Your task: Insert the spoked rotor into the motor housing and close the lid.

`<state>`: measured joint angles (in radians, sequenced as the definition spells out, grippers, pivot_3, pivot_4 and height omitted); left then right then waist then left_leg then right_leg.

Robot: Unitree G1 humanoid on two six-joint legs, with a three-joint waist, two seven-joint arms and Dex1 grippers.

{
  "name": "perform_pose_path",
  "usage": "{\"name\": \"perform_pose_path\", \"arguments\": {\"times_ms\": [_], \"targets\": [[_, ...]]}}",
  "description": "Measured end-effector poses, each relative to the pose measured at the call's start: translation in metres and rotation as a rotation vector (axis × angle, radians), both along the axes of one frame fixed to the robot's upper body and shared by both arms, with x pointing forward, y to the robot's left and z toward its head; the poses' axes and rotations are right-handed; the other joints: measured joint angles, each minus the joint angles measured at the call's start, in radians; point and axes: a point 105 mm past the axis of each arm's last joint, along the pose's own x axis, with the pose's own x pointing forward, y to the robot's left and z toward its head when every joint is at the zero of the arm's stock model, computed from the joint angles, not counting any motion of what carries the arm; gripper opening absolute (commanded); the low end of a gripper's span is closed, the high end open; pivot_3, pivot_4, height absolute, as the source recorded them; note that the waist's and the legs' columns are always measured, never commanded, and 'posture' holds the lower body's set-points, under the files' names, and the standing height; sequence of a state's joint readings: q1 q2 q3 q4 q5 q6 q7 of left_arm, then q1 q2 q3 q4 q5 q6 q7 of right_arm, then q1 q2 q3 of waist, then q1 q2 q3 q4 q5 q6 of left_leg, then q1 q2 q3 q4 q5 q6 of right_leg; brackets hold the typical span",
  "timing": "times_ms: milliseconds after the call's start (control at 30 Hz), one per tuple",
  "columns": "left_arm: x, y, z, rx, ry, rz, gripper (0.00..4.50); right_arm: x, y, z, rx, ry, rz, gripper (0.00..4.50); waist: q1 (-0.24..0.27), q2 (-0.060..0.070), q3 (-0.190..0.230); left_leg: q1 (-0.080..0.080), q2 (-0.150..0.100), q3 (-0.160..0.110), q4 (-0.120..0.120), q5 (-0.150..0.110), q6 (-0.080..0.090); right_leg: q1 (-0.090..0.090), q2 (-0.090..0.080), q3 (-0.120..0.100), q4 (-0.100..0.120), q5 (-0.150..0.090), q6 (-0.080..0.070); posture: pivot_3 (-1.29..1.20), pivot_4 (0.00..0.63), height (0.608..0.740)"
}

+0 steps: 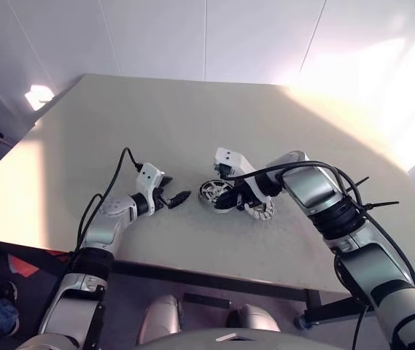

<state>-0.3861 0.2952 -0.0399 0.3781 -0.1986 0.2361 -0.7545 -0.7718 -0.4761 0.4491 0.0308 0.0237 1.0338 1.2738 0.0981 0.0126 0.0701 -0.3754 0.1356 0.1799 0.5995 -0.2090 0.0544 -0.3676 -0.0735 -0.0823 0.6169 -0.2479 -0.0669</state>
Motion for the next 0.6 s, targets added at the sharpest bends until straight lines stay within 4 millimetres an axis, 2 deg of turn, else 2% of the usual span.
{"name": "perform_pose_path", "arguments": {"times_ms": [33,267,400,500,600], "targets": [[0.000,0.000,0.000,0.001,0.000,0.000,4.50,0.000,0.000,0.000,0.002,0.009,-0.013,0.02,0.000,0.000,0.000,0.000,0.000,0.000,-0.001,0.000,-0.001,0.000,0.000,0.000,0.000,0.000,0.000,0.00,0.000,0.740],[0.000,0.002,0.000,0.005,0.001,0.002,4.50,-0.001,-0.001,0.003,0.015,0.020,-0.058,2.30,0.000,0.000,0.000,0.002,0.000,0.000,-0.003,0.003,-0.005,0.000,0.000,0.000,0.000,0.000,0.000,0.00,0.000,0.740],[0.000,0.003,0.000,0.006,0.002,0.003,4.50,-0.002,0.001,0.023,0.086,0.009,-0.077,2.30,0.000,0.000,0.000,0.002,0.000,0.000,-0.003,0.003,-0.005,0.000,0.000,0.000,0.001,0.000,0.000,0.00,0.000,0.740],[0.000,0.002,-0.001,0.005,0.003,0.002,4.50,0.013,-0.001,0.049,0.179,-0.021,-0.197,2.30,-0.001,0.000,0.000,0.003,0.000,0.000,-0.003,0.004,-0.006,0.001,0.000,0.000,0.001,0.000,0.000,0.00,0.000,0.740],[0.000,0.001,-0.001,0.001,0.005,-0.001,4.50,0.032,-0.015,0.070,0.280,-0.015,-0.391,2.30,0.000,0.000,0.000,0.004,0.000,0.000,-0.003,0.005,-0.008,0.001,0.000,0.000,0.001,0.000,0.000,0.00,0.000,0.740]]}}
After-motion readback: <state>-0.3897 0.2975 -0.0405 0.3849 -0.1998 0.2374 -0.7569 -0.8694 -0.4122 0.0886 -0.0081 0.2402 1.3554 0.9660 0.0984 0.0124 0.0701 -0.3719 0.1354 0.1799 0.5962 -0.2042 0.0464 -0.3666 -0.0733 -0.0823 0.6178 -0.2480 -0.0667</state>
